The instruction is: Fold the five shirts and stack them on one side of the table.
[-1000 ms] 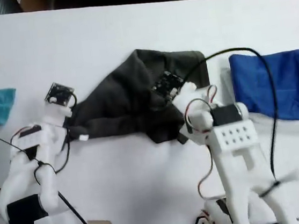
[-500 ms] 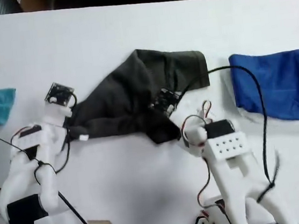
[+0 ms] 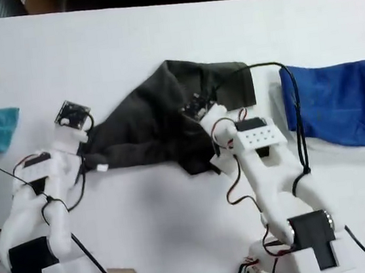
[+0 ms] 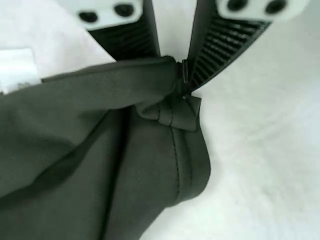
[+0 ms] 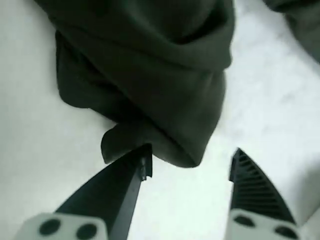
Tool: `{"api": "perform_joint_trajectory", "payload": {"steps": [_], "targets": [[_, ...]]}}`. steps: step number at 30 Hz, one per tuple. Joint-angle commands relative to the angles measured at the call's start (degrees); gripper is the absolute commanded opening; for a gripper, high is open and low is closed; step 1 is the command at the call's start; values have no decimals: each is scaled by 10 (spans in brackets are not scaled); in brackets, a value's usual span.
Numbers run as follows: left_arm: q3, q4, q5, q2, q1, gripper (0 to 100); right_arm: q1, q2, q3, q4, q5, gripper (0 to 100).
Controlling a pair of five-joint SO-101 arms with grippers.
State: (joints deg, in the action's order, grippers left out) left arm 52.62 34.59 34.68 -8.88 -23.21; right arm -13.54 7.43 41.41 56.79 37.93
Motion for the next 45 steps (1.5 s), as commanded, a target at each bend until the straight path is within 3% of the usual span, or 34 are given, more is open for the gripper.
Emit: {"api": "perform_joint_trajectory", "payload": {"steps": [1, 12, 21, 33, 45], "targets": [[0, -10, -6, -25, 1, 25, -12, -1, -46, 80, -2, 294], [0, -10, -5, -25, 1, 25, -58, 167, -23, 203, 40, 294], [0, -10, -5, -25, 1, 25, -83, 133, 103, 70, 37, 294], [0, -10, -5, -25, 1, 25, -59, 37, 107, -67, 38, 294], [0, -10, -5, -25, 1, 25, 7, 13, -25, -4, 42, 294]]}}
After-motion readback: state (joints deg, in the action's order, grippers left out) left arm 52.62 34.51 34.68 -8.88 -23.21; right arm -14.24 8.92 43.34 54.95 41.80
